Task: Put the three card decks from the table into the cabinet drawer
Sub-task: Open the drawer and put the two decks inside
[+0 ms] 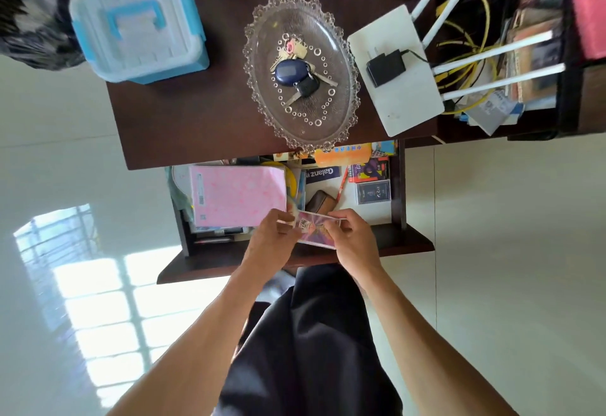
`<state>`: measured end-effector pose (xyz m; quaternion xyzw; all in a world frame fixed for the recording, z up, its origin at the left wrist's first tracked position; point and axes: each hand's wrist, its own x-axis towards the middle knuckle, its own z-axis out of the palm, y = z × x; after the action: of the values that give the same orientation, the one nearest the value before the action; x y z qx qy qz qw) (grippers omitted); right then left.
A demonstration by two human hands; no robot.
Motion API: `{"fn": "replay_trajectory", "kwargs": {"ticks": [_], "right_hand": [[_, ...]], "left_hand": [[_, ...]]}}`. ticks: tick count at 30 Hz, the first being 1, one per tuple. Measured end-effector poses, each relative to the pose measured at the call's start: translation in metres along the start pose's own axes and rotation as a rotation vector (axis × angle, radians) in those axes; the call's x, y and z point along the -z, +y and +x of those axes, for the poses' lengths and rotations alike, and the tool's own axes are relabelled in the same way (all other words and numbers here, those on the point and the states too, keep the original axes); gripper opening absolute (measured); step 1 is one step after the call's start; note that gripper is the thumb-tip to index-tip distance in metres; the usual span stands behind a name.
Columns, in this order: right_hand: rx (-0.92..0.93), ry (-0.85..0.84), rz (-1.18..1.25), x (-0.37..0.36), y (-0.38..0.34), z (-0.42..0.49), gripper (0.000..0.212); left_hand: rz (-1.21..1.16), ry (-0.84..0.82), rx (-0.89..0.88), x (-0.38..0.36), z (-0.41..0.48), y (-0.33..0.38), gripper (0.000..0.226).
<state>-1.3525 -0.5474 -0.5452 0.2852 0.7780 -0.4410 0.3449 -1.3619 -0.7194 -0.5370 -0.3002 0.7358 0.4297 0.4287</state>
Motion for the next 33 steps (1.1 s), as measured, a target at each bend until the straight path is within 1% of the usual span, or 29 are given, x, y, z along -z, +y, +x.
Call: {"fn": "replay_trajectory", "kwargs": {"ticks": [1, 3, 7, 9, 14, 17, 19, 22, 23, 24, 26, 28, 30, 33], "right_hand": [[0.015, -0.010, -0.044, 0.000, 0.000, 0.001, 0.024], [0.021, -0.037, -0.101, -0.002, -0.002, 0.001, 0.030], [-0.033, -0.073, -0.087, -0.008, -0.012, -0.001, 0.051], [-0.057, -0.035, -0.101, -0.009, -0.011, 0.002, 0.058], [-0.103, 0.070, -0.202, 0.002, 0.004, 0.017, 0.060], [-0.148, 0.153, -0.221, 0.013, 0.017, 0.030, 0.079], [-0.180, 0.205, -0.250, 0.020, 0.026, 0.040, 0.090], [-0.250, 0.240, -0.336, 0.027, 0.037, 0.055, 0.102], [-0.259, 0.235, -0.387, 0.027, 0.040, 0.059, 0.100], [-0.260, 0.222, -0.441, 0.027, 0.042, 0.063, 0.094], [-0.260, 0.202, -0.524, 0.026, 0.044, 0.071, 0.071], [-0.279, 0.207, -0.556, 0.025, 0.048, 0.079, 0.055], [-0.308, 0.222, -0.609, 0.024, 0.052, 0.086, 0.051], [-0.296, 0.246, -0.796, 0.021, 0.059, 0.091, 0.059]], "left_hand": [[-0.031, 0.003, 0.013, 0.002, 0.000, -0.001, 0.029], [-0.048, -0.017, 0.023, 0.002, 0.001, -0.001, 0.036], [-0.012, -0.007, -0.031, -0.012, 0.000, 0.002, 0.040], [-0.059, -0.017, -0.017, -0.023, 0.001, 0.003, 0.043], [-0.103, -0.091, -0.011, -0.047, 0.006, 0.003, 0.039], [-0.049, -0.065, 0.009, -0.055, 0.011, 0.000, 0.034], [-0.001, -0.091, 0.041, -0.056, 0.014, -0.004, 0.034], [0.060, -0.154, 0.053, -0.054, 0.020, -0.016, 0.028], [0.068, -0.166, 0.047, -0.053, 0.022, -0.019, 0.026], [0.072, -0.168, 0.041, -0.051, 0.024, -0.022, 0.025], [0.074, -0.163, 0.042, -0.047, 0.028, -0.027, 0.025], [0.075, -0.160, 0.047, -0.043, 0.033, -0.031, 0.025], [0.086, -0.159, 0.045, -0.042, 0.038, -0.034, 0.025], [0.109, -0.168, 0.039, -0.043, 0.044, -0.033, 0.027]]}}
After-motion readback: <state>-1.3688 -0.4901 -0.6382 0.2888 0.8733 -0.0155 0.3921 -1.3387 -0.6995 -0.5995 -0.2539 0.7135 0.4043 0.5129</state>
